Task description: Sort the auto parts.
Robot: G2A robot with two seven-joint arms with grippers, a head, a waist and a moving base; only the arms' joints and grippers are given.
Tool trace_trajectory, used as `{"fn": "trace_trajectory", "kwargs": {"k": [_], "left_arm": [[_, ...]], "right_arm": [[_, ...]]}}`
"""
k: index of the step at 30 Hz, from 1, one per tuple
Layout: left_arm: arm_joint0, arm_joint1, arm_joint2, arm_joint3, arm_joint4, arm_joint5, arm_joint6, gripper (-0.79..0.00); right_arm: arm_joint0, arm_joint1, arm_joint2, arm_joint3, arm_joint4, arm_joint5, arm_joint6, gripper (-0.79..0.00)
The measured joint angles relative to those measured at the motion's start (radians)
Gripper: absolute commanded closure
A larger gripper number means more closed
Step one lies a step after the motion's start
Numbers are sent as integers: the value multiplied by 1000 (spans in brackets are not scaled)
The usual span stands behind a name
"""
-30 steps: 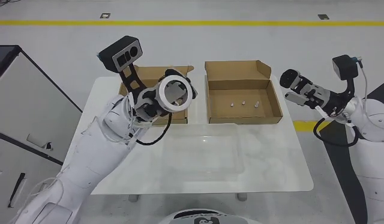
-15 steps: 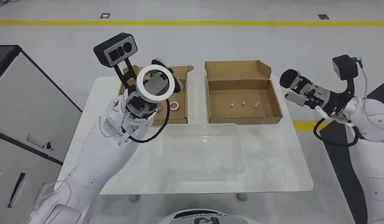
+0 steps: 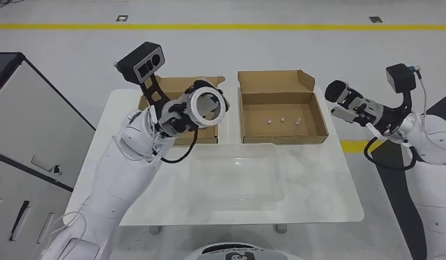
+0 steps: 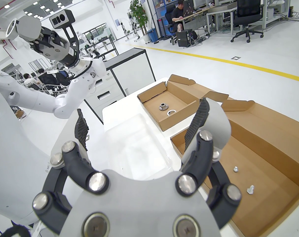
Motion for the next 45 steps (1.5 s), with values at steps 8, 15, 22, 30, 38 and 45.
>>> {"fn": "trace_trajectory", "kwargs": {"k": [8,15,22,30,38,45], "left_arm": [[10,-42,17,-52,-305,0,0,0],[28,-84,-36,-16,-474,0,-178,0],[33,-109,-93,50,-304,0,-267,0],[48,-120,-126,67,-52,0,-228,0],[56,-138,-67,17,-284,0,-169,0],[48,-145,-82,44,-377,0,-275,0]], "right_arm": [[0,0,0,0,0,0,0,-785],[0,0,0,0,0,0,0,-785],[0,0,0,0,0,0,0,-785],[0,0,0,0,0,0,0,-785],[0,0,0,0,0,0,0,-785],[0,0,0,0,0,0,0,-785]]}}
